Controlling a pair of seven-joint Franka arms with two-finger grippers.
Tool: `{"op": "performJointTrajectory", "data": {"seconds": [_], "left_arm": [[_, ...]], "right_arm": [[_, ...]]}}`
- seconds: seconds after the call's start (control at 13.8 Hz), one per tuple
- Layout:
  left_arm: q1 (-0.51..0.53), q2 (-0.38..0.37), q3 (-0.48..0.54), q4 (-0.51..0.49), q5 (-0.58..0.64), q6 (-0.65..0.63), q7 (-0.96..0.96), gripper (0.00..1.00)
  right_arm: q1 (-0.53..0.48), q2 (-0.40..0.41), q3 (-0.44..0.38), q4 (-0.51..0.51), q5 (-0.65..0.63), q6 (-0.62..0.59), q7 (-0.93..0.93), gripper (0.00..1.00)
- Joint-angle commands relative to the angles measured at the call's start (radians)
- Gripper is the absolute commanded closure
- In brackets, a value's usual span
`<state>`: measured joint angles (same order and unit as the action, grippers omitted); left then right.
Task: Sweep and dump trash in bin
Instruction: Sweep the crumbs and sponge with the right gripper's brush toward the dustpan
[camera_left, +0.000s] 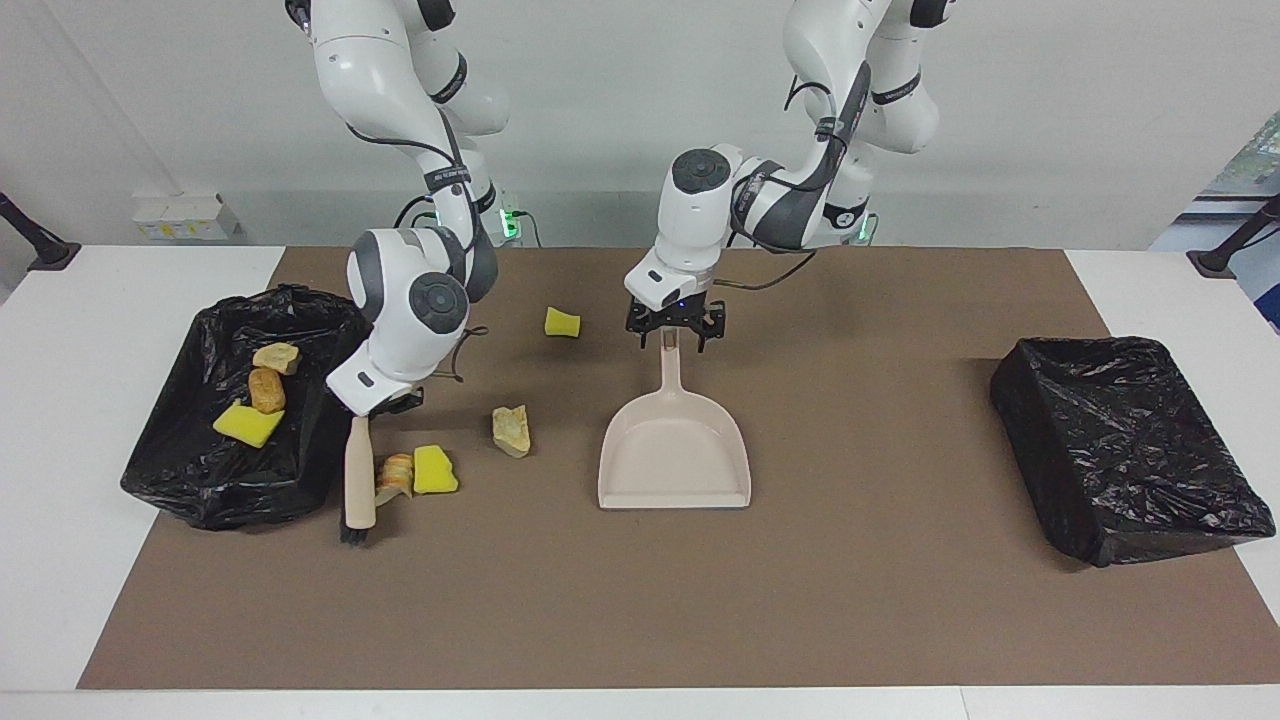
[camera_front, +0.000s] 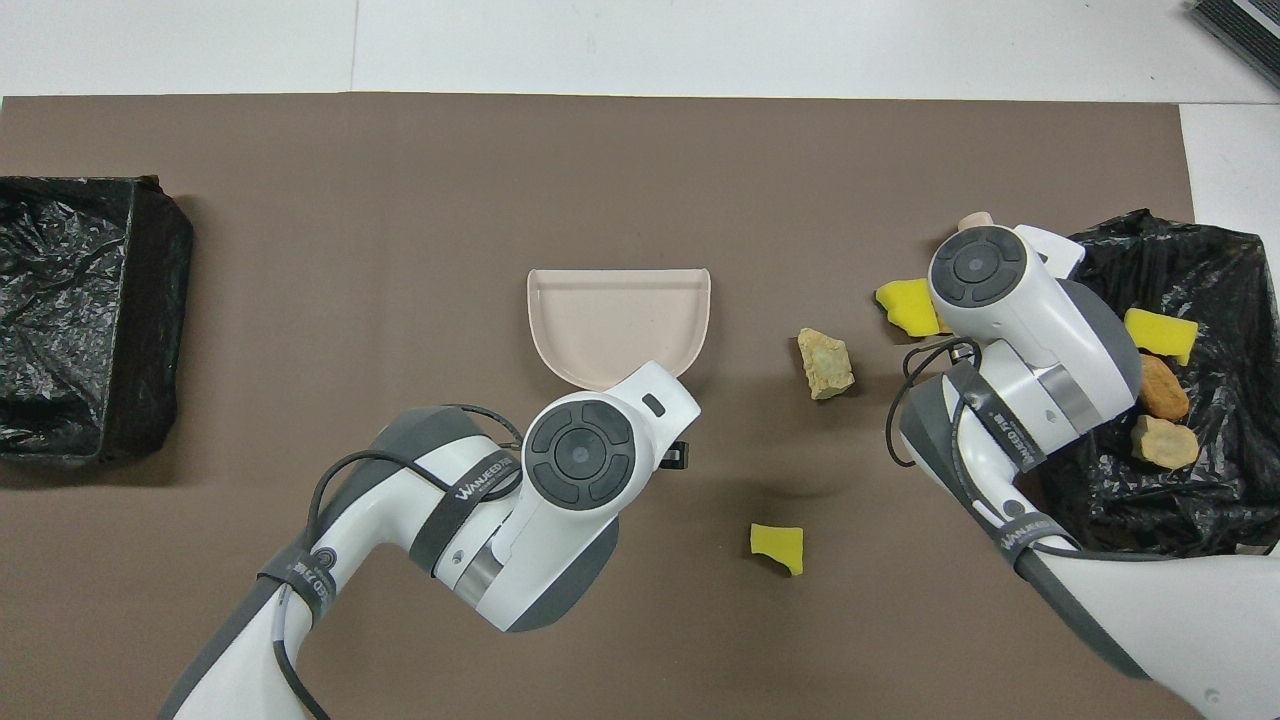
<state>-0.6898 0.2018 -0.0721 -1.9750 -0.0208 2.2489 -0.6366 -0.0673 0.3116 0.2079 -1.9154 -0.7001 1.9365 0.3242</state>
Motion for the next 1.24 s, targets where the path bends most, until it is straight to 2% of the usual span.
{"op": "performJointTrajectory", "data": {"seconds": [0.0,0.07,0.15,0.29,0.36,0.51,0.65,0.73,0.94,1.16], "left_arm": [[-0.017,0.024,0.017,0.004,0.013,0.028,-0.023,0.09],[-0.014,0.024,0.017,0.005,0.015,0.029,-0.023,0.2],[-0.011,0.024,0.017,0.004,0.016,0.029,-0.02,0.36],[-0.007,0.024,0.017,0.004,0.018,0.028,-0.017,0.56],[-0.007,0.024,0.017,0.004,0.018,0.02,-0.015,0.73],[-0.004,0.024,0.018,0.005,0.019,0.009,-0.002,0.98],[-0.002,0.007,0.024,0.007,0.019,-0.006,0.04,1.0],[0.01,-0.013,0.029,0.016,0.019,-0.04,0.087,1.0],[0.027,-0.035,0.028,0.071,0.076,-0.227,0.312,1.0],[0.027,-0.071,0.028,0.073,0.107,-0.32,0.504,1.0]], "right_arm": [[-0.009,-0.023,0.015,-0.039,0.028,0.028,-0.06,1.0],[-0.008,-0.031,0.015,-0.046,0.057,0.029,-0.098,1.0],[-0.003,-0.035,0.015,-0.062,0.074,0.032,-0.126,1.0],[0.007,-0.042,0.021,-0.071,0.086,0.036,-0.157,1.0],[0.009,-0.04,0.034,-0.071,0.115,0.036,-0.171,1.0],[0.004,-0.039,0.038,-0.073,0.245,0.062,-0.253,1.0],[0.006,-0.04,0.038,-0.085,0.385,0.075,-0.301,1.0],[0.013,-0.042,0.039,-0.088,0.404,0.073,-0.303,1.0],[0.055,-0.048,0.041,-0.091,0.542,0.073,-0.269,1.0],[0.061,-0.06,0.042,-0.108,0.579,0.059,-0.214,1.0]]}}
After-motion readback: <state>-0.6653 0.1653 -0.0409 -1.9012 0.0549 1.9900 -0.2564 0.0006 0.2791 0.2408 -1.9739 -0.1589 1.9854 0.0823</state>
